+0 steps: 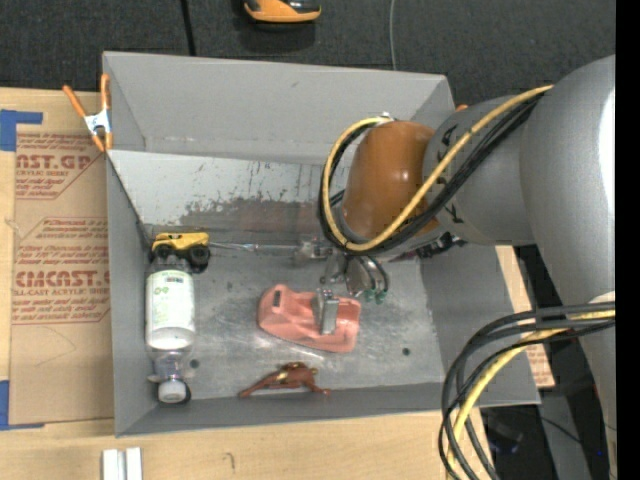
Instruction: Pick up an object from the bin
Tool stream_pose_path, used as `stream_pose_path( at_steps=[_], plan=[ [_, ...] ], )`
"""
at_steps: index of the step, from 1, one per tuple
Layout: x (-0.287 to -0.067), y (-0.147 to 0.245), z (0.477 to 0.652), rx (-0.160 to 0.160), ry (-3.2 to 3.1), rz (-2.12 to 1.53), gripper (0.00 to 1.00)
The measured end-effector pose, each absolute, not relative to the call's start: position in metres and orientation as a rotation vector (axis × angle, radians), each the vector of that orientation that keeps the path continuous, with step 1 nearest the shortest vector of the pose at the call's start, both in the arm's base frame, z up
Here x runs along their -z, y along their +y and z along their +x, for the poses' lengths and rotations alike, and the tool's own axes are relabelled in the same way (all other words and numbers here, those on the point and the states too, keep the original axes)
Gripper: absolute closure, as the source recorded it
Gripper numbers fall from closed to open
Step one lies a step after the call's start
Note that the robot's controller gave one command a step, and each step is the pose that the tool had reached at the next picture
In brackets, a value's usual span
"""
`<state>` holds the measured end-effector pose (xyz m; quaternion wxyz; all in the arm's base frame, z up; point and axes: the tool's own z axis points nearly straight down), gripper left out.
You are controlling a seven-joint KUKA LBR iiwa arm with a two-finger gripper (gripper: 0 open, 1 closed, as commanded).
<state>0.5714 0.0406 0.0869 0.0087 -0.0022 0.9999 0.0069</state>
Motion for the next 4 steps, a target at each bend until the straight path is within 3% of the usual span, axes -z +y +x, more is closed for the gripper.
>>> stream_pose_path(
  at_steps=[1, 2, 3, 4],
  plan=[
    [-0.079, 0.063, 0.579, -0.03, 3.148, 0.119, 1.0],
    [-0.079, 0.063, 0.579, -0.031, 3.148, 0.118, 1.0],
    [-0.11, 0.063, 0.572, -0.002, 3.148, 0.127, 1.0],
    [-0.17, 0.074, 0.565, 0.0, 3.147, 0.117, 1.0]
  ],
)
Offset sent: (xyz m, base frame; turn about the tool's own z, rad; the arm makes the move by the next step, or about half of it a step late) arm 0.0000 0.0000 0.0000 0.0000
